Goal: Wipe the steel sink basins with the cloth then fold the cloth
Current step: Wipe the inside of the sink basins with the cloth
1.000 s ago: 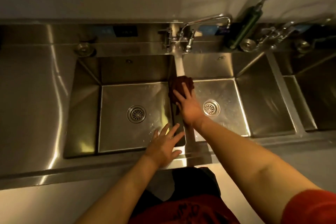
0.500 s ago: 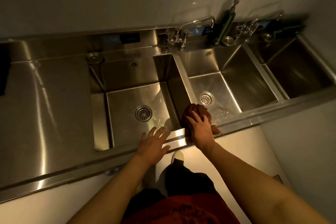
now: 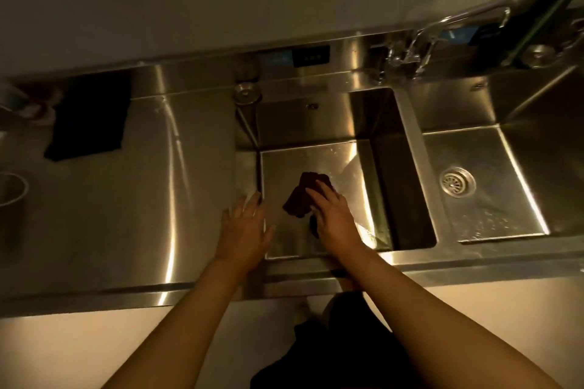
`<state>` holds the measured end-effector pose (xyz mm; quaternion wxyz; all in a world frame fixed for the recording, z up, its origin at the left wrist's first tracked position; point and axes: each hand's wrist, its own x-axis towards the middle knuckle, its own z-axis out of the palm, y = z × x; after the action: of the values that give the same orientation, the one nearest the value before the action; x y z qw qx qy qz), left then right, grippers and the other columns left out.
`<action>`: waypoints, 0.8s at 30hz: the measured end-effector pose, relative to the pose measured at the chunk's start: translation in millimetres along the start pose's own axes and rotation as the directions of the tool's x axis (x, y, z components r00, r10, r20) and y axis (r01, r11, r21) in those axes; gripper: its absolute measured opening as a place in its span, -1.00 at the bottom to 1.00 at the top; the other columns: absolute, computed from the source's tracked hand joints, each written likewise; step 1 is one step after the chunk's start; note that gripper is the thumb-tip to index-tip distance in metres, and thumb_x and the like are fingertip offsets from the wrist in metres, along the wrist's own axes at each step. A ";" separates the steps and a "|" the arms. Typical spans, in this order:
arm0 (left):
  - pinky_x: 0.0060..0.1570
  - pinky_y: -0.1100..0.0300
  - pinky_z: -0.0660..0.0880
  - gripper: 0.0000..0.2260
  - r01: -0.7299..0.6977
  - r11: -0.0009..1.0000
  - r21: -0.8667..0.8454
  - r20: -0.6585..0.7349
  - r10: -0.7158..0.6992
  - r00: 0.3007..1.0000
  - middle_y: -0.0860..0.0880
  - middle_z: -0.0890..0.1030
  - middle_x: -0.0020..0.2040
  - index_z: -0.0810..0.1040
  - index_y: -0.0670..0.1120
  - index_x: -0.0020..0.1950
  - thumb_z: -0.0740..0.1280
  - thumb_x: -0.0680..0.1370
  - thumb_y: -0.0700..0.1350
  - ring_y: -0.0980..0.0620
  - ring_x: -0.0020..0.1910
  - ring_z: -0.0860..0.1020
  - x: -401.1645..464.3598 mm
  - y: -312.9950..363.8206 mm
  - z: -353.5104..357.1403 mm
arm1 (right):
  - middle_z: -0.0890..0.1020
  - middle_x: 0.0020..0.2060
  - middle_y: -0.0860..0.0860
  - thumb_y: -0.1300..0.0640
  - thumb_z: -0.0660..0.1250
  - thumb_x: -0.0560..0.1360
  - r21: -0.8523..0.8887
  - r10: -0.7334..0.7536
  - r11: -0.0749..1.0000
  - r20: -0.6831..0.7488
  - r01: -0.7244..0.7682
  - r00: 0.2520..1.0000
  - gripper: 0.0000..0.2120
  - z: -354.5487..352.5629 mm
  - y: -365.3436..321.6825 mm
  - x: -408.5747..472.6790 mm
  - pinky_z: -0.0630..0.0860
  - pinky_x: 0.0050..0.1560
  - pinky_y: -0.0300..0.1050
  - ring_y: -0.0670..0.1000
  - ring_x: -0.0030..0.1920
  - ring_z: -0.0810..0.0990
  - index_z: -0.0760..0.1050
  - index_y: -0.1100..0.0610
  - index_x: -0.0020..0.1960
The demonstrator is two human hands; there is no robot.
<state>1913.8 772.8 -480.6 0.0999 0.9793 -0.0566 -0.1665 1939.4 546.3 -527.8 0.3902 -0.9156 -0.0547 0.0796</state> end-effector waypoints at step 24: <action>0.59 -0.21 0.15 -0.47 0.318 0.894 -0.316 -0.354 -0.422 0.835 0.03 0.18 0.68 0.19 0.01 0.67 0.12 0.67 -0.02 0.00 0.67 0.09 88.0 -79.5 33.2 | 0.21 0.60 -0.12 0.05 0.16 0.70 0.748 0.159 0.569 0.307 -0.342 0.938 -0.57 152.0 -72.3 113.3 0.14 0.59 -0.01 -0.11 0.58 0.15 0.31 -0.12 0.56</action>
<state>1991.3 831.7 -556.1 0.1948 0.9642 0.1785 0.0228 2019.2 721.8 -590.9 0.7310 -0.6325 0.0773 0.2443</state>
